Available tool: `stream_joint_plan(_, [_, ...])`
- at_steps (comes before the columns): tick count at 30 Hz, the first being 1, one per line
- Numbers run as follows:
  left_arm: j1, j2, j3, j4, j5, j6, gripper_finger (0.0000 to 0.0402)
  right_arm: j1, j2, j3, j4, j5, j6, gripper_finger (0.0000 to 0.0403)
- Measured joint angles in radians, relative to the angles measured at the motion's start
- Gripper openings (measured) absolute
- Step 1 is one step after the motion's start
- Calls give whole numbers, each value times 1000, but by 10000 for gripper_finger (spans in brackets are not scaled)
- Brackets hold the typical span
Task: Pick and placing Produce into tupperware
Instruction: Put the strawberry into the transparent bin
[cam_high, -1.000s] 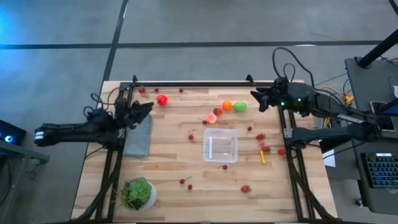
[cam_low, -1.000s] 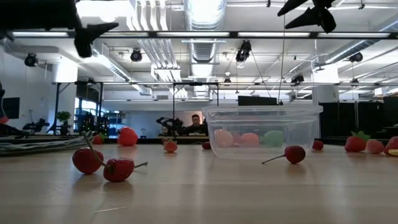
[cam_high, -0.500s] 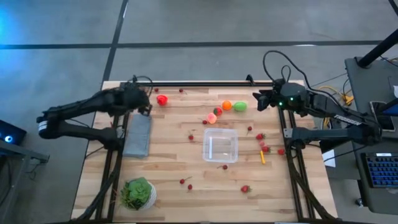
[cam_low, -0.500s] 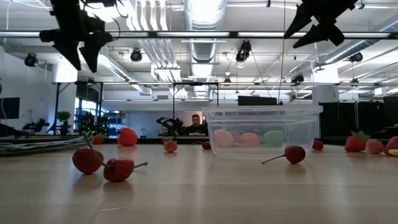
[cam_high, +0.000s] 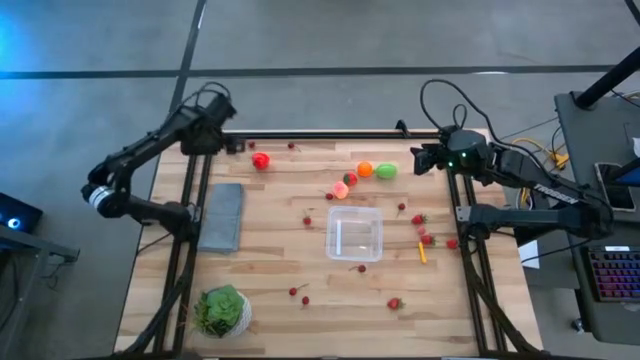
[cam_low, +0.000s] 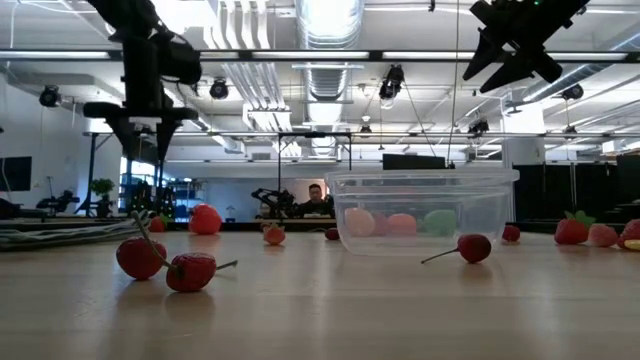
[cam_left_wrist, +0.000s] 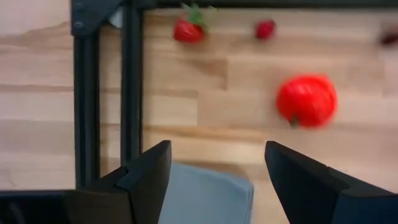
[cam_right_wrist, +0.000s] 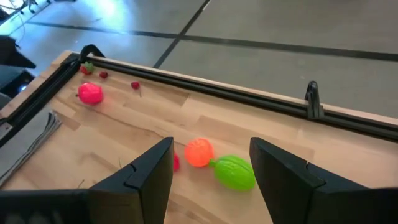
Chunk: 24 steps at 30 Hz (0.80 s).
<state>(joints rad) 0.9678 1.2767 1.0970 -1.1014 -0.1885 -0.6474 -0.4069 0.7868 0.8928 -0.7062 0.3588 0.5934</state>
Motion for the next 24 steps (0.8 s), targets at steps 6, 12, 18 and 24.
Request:
stream_joint_plan(6, [47, 45, 2, 54, 60, 13, 245, 0, 0, 0, 0, 5, -12, 203])
stream_joint_plan(12, [47, 88, 7, 43, 67, 187, 245, 0, -1, 0, 1, 6, 20, 203])
stream_joint_plan(18, [47, 92, 48, -51, 126, 361, 245, 0, 0, 0, 3, 9, 49, 203])
stream_joint_plan(24, [93, 103, 106, -50, 107, 557, 245, -21, 0, 0, 5, 9, 106, 203])
